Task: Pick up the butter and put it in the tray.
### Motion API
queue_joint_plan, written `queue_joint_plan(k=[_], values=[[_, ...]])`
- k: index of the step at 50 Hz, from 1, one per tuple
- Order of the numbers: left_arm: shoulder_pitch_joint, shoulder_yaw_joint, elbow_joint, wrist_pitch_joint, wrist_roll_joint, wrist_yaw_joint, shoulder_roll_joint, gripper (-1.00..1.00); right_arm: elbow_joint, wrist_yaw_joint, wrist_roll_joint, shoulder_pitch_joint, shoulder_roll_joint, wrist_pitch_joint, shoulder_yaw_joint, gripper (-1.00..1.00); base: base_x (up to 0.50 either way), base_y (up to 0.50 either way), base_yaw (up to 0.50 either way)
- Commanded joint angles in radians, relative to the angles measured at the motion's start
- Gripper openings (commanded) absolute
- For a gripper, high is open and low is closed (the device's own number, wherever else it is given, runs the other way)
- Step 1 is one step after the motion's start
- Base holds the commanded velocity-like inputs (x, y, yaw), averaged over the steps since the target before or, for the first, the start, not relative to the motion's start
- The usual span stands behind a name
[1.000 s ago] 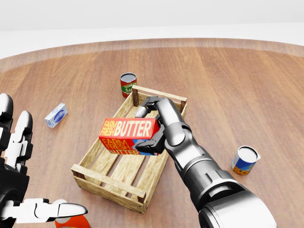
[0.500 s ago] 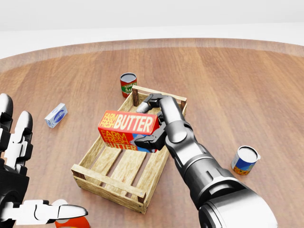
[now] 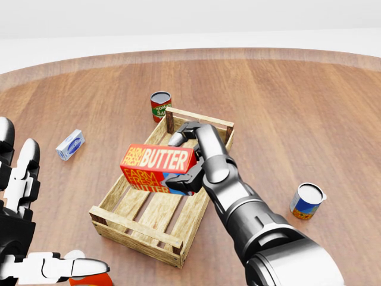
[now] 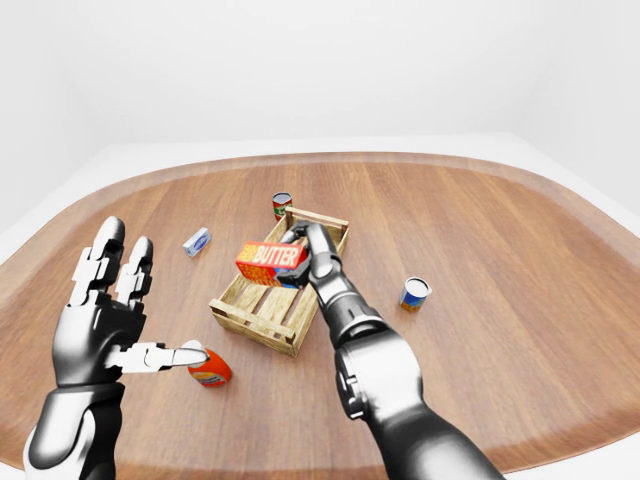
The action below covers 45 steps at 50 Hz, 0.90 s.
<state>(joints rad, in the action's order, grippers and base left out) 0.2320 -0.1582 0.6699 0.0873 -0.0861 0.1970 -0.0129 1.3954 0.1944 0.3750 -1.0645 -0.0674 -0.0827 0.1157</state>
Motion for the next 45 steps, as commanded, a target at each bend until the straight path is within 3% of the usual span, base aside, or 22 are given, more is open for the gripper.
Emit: queue_joint_plan(k=[1, 45], values=[[0.002, 0.003, 0.001, 0.000, 0.002, 0.001, -0.001, 1.00, -0.020, -0.001, 0.031, -0.008, -0.019, 0.006, 0.066, -1.00, 0.00, 0.00, 0.00], [0.006, 0.000, 0.006, 0.000, -0.001, 0.007, -0.002, 1.00, -0.016, -0.047, -0.005, -0.008, -0.026, 0.048, 0.130, -1.00, 0.00, 0.00, 0.00]])
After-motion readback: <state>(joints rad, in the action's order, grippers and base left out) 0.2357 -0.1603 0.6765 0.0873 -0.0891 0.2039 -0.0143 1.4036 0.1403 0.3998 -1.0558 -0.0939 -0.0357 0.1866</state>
